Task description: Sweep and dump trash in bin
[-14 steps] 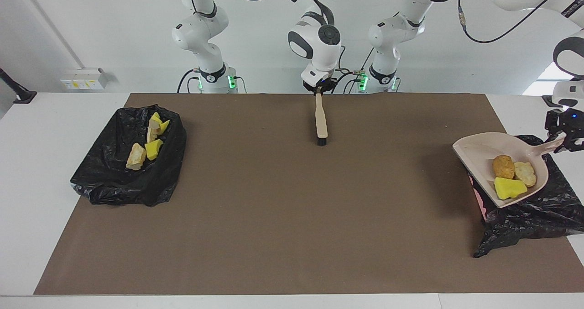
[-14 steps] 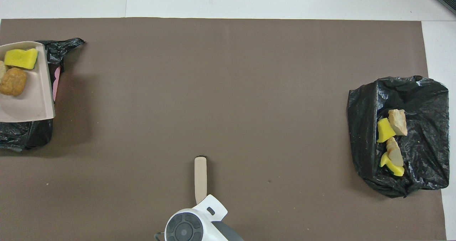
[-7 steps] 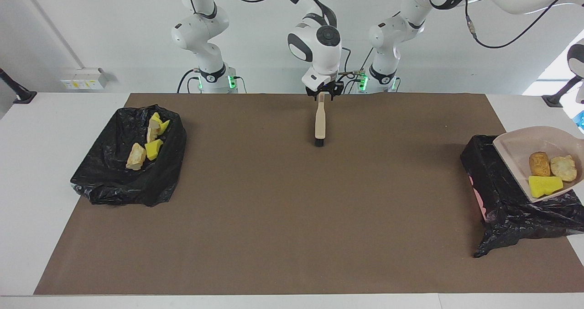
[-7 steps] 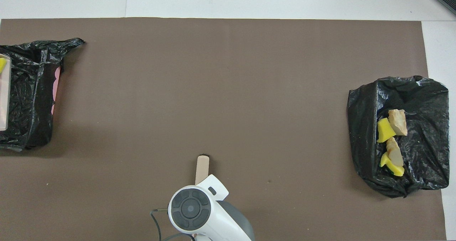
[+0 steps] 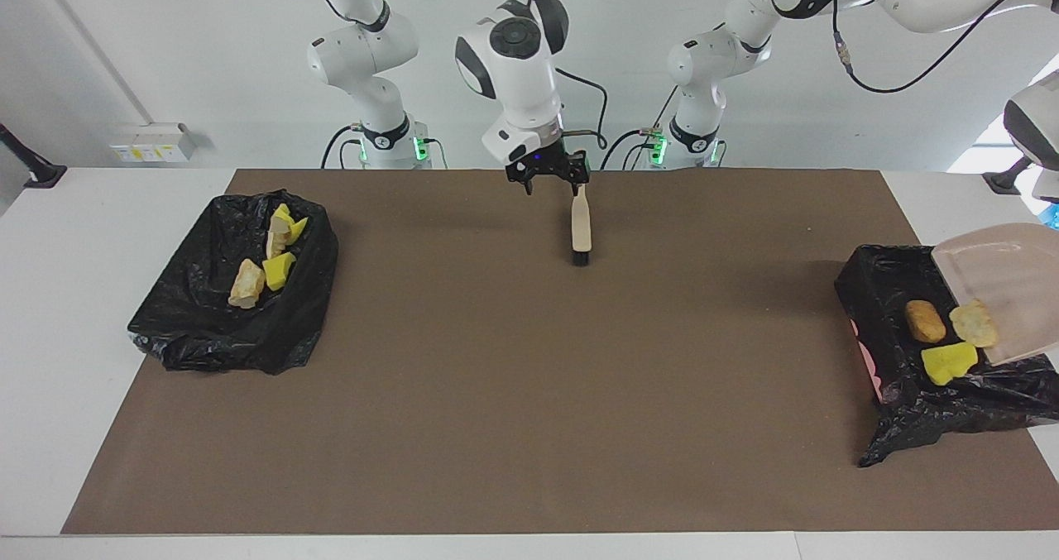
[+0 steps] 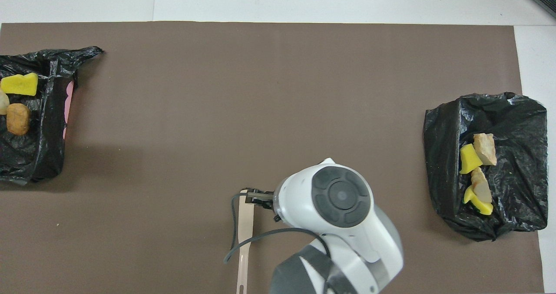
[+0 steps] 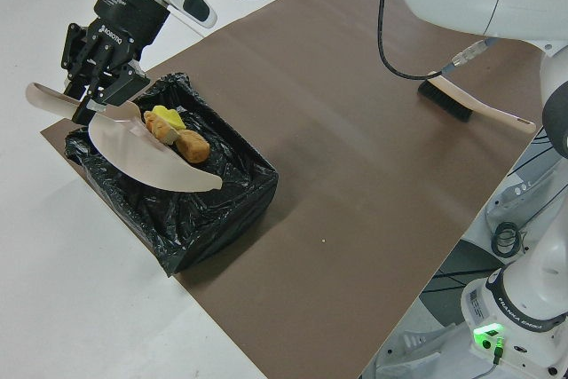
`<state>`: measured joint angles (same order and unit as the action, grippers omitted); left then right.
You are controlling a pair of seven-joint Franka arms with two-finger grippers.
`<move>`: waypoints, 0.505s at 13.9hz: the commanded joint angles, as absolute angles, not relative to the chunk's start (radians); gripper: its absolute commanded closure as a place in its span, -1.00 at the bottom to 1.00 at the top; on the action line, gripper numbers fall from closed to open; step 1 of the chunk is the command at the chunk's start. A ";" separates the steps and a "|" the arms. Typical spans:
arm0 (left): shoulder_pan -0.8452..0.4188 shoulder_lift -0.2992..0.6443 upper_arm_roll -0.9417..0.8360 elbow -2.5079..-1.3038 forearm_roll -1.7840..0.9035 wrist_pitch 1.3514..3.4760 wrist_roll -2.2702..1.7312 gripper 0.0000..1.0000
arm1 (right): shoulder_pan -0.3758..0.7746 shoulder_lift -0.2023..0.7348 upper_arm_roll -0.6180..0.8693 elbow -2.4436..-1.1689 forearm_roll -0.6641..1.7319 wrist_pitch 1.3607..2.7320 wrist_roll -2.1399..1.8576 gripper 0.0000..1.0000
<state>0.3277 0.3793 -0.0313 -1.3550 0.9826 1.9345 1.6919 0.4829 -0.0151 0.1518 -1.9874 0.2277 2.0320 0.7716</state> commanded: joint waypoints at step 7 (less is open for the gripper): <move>0.269 0.293 -0.032 -1.394 1.120 1.945 1.661 1.00 | 0.049 -0.054 0.152 -1.703 0.023 1.626 0.499 -1.00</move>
<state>0.2942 0.3474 -0.0352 -1.3546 1.1585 1.9389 1.6724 0.1077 -0.0675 0.1364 -1.7712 0.0827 1.6876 0.5866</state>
